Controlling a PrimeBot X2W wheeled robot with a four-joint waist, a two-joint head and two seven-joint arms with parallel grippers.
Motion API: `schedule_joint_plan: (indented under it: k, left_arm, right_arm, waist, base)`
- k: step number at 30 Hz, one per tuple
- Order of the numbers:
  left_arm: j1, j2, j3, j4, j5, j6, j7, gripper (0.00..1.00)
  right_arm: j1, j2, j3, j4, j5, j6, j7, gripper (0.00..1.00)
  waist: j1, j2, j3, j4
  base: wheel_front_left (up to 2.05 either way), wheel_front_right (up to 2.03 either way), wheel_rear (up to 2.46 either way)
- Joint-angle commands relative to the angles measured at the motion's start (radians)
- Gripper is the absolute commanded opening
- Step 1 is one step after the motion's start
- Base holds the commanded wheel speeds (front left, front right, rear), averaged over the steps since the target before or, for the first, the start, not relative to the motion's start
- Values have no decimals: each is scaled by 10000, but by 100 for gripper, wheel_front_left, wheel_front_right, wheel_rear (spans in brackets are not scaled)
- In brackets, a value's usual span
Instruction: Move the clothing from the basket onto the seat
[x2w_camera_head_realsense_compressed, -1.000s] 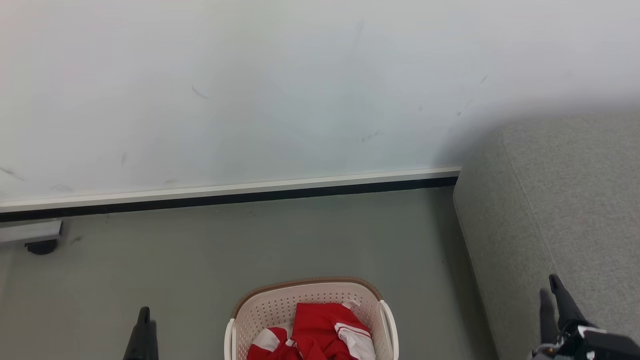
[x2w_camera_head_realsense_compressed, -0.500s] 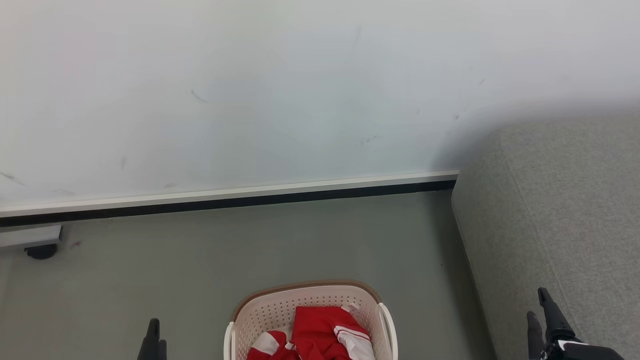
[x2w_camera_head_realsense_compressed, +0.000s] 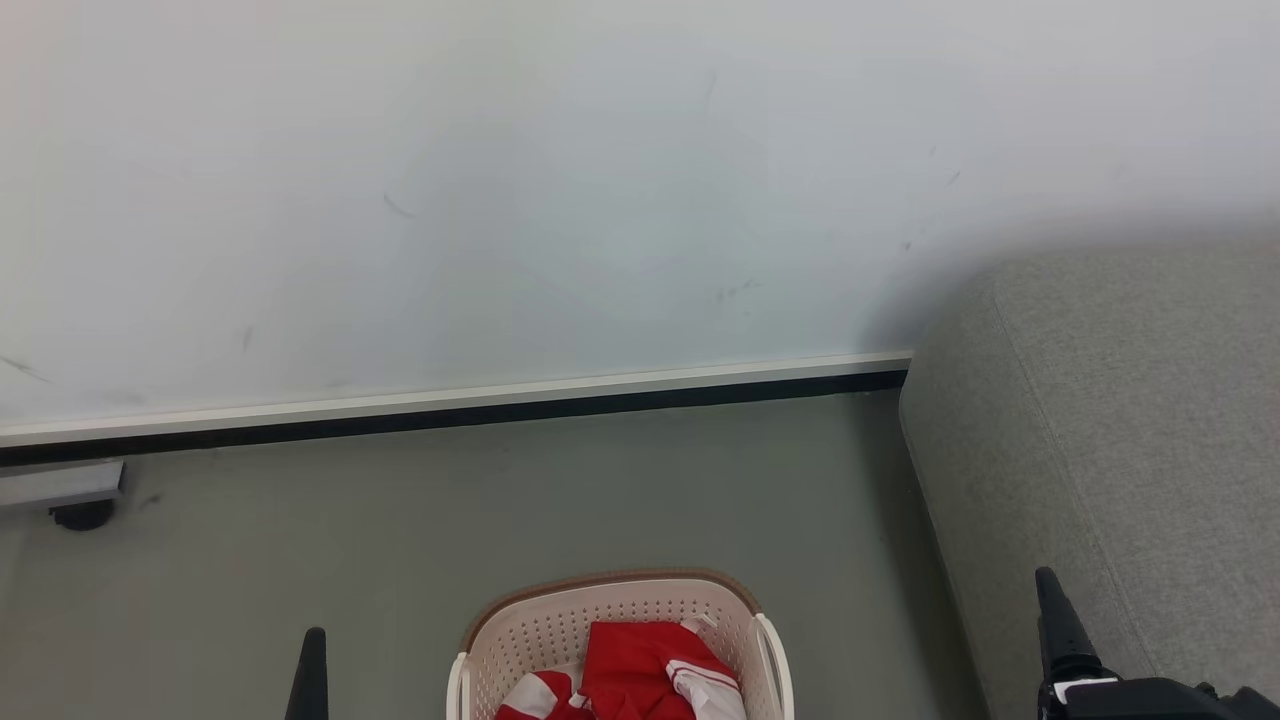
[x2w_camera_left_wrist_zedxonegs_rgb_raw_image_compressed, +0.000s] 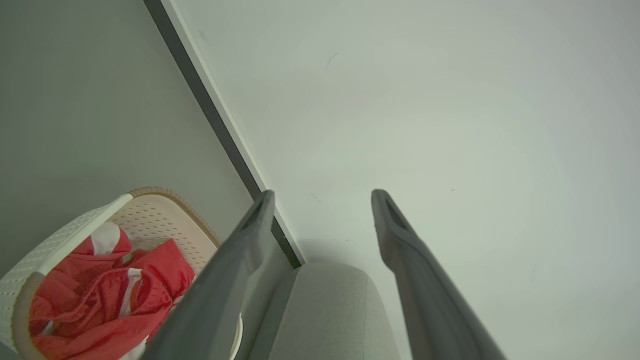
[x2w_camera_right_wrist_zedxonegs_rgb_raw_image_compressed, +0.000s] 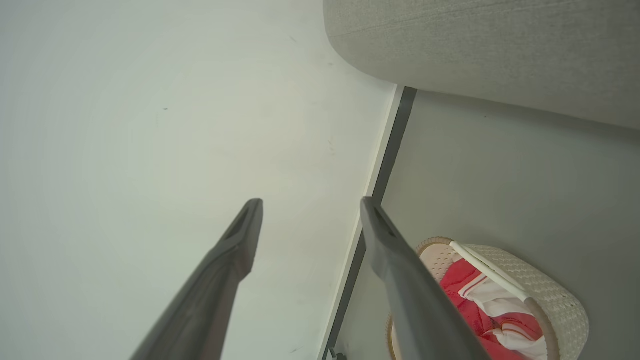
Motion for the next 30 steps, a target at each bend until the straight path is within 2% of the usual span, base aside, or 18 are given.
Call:
schedule_joint_plan:
  k: [1,16,26,30]
  left_arm:
    - [55,69,40,-288,453,-12,-106,100]
    - [337,92,-25,-1024,2914,-15,-537,100]
    - [557,108,-352,-1444,5307,37,-838,100]
    - [626,115,-528,-1533,6059,198,-931,100]
  right_arm:
    - [-4,-84,164,-231,-489,2,-127,100]
    - [86,-348,1395,-826,-3338,2,-723,100]
    - [156,-464,2167,-1109,-5427,3,-1141,100]
    - [173,-528,2531,-1236,-5949,3,-1283,100]
  waist:
    - [0,0,-13,-5]
    - [0,0,-75,-37]
    - [0,0,-132,-39]
    - [0,0,-153,-27]
  base:
    - [0,0,0]
    - [0,0,0]
    - [0,0,0]
    - [0,0,0]
